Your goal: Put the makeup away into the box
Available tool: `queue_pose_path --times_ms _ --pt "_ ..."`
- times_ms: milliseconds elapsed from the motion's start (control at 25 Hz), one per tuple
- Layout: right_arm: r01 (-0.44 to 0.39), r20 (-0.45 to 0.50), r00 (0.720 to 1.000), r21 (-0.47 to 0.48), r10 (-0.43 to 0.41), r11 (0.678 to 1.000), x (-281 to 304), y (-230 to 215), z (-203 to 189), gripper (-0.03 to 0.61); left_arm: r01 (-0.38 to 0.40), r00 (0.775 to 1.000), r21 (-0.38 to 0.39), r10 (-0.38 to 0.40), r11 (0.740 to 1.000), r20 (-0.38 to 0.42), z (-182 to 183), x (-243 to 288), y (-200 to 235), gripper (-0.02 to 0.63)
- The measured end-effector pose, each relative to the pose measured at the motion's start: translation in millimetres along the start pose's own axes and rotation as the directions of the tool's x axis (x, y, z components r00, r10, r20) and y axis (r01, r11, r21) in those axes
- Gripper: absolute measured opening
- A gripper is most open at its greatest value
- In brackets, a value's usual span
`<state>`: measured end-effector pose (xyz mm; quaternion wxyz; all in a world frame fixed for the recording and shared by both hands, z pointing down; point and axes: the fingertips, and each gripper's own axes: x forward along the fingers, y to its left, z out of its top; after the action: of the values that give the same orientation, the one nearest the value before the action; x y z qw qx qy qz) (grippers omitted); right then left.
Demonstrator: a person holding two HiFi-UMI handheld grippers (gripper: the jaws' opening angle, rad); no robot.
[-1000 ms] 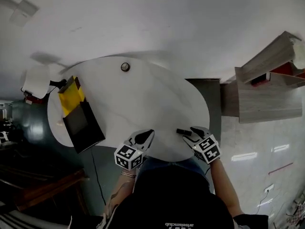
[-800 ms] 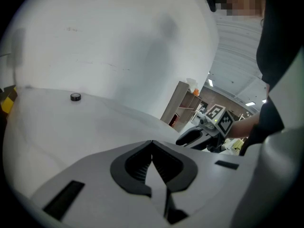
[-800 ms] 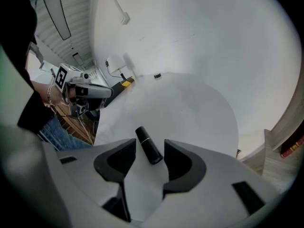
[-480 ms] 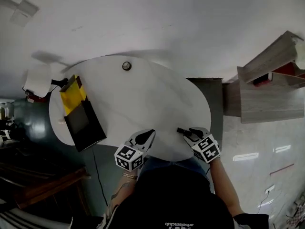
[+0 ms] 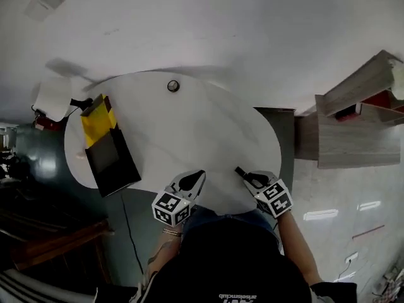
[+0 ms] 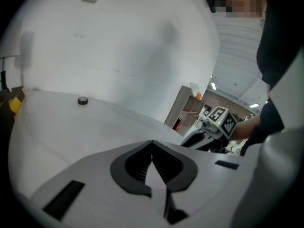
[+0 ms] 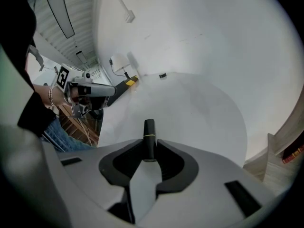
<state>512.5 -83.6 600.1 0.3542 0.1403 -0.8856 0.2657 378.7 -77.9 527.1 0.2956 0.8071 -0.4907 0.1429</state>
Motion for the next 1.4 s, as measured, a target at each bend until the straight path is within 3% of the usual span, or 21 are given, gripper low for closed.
queue_pose_path --times_ms 160,640,1040,1400 --pt "-0.005 0.019 1.000 -0.025 0.006 1.000 0 5 12 0.106 -0.021 1.000 0.030 0.021 0.999 0.011 -1 -13 5 0.017" --pt "-0.019 0.074 0.997 -0.081 0.025 0.997 23 50 64 0.106 -0.097 0.991 0.010 0.096 0.995 0.096 1 -72 48 0.017" --pt "-0.058 0.083 0.994 -0.144 0.071 0.988 60 122 103 0.106 -0.126 0.982 -0.013 0.126 0.992 0.143 -14 -145 79 0.017" --pt "-0.088 0.075 0.991 -0.224 0.107 0.971 104 189 140 0.106 -0.206 0.954 -0.051 0.213 0.977 0.210 -22 -226 134 0.017"
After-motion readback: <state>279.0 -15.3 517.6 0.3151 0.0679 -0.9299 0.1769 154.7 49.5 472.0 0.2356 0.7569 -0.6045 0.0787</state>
